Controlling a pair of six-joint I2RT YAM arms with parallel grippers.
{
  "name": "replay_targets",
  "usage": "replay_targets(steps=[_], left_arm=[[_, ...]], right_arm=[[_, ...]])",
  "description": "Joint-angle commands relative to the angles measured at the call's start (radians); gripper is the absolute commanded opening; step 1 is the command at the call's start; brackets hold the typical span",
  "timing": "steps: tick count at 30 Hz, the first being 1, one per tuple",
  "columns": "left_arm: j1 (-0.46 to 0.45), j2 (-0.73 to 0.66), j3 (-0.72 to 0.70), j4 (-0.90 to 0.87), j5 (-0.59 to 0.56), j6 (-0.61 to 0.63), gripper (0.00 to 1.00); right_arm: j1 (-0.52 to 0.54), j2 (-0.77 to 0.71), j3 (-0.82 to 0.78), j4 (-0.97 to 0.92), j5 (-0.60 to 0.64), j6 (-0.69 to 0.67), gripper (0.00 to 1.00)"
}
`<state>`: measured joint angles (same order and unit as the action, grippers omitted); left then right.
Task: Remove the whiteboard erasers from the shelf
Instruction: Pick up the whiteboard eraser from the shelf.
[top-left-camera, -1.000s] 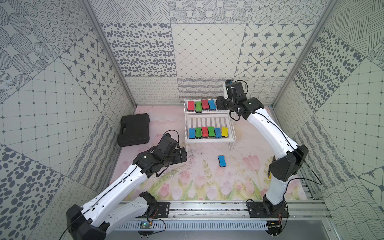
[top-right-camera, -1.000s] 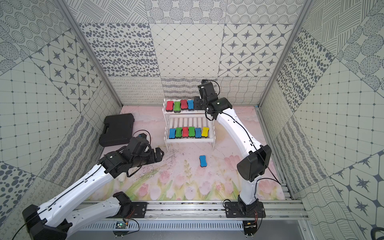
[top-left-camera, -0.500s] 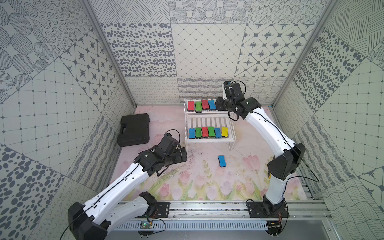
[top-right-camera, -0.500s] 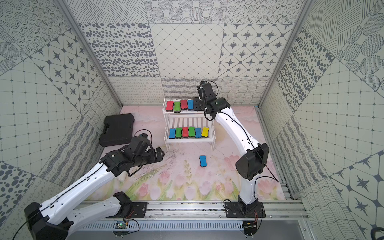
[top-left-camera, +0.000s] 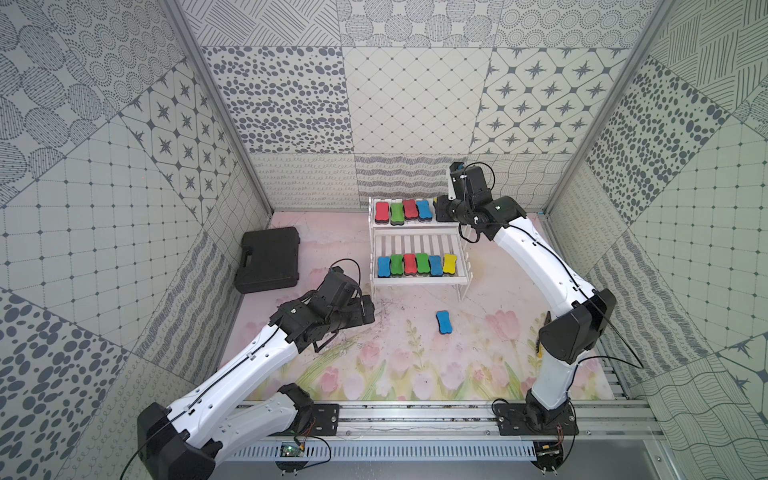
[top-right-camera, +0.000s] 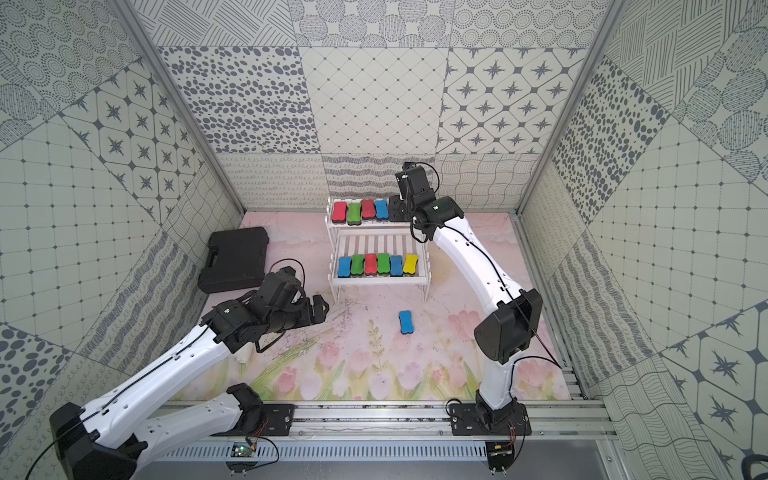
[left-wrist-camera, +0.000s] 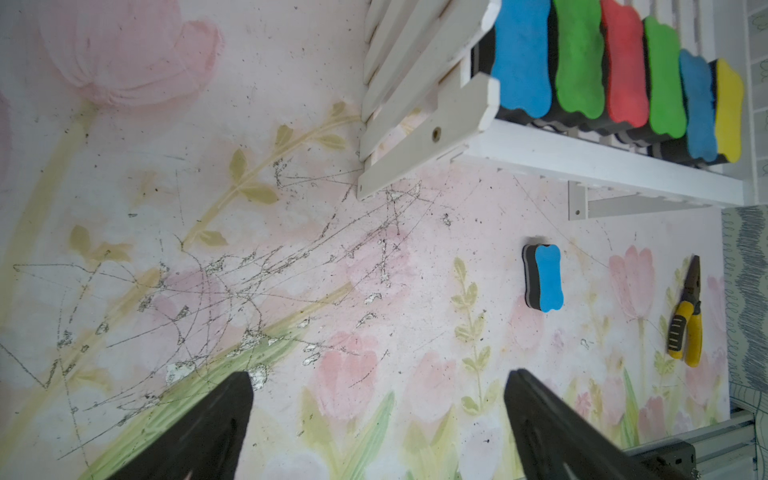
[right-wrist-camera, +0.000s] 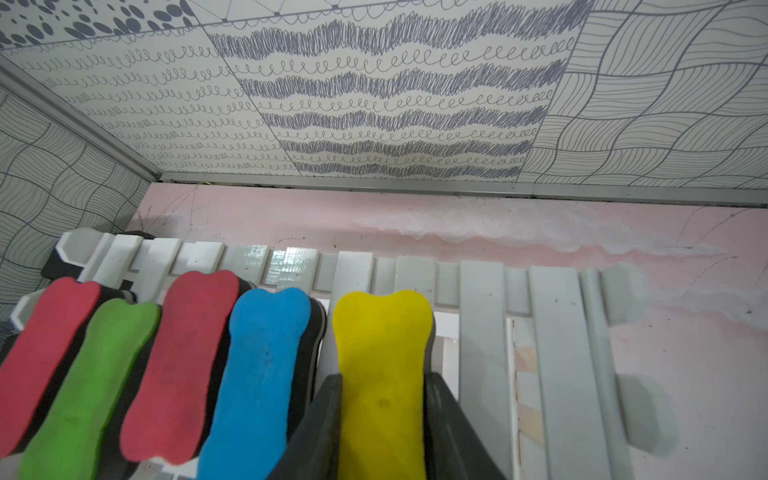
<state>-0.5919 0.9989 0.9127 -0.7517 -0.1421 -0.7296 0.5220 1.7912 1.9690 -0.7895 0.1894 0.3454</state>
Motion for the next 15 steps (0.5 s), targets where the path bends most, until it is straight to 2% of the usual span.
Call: replay_targets(steps=[1, 9, 15], left_arm=[[0.003, -0.018, -0.009, -0.020, -0.010, -0.001, 0.99], [0.003, -0.040, -0.027, -0.017, -0.006, -0.009, 1.00], [0.002, -0.037, -0.058, 0.005, 0.016, -0.027, 0.99]], right_arm=[[0.002, -0.162, -0.109, 0.095, -0.002, 0.039, 0.33], [0.060, -0.558, -0.606, 0.227, 0.004, 0.145, 0.33], [0.190, -0.776, -0.924, 0.251, 0.064, 0.230, 0.32]])
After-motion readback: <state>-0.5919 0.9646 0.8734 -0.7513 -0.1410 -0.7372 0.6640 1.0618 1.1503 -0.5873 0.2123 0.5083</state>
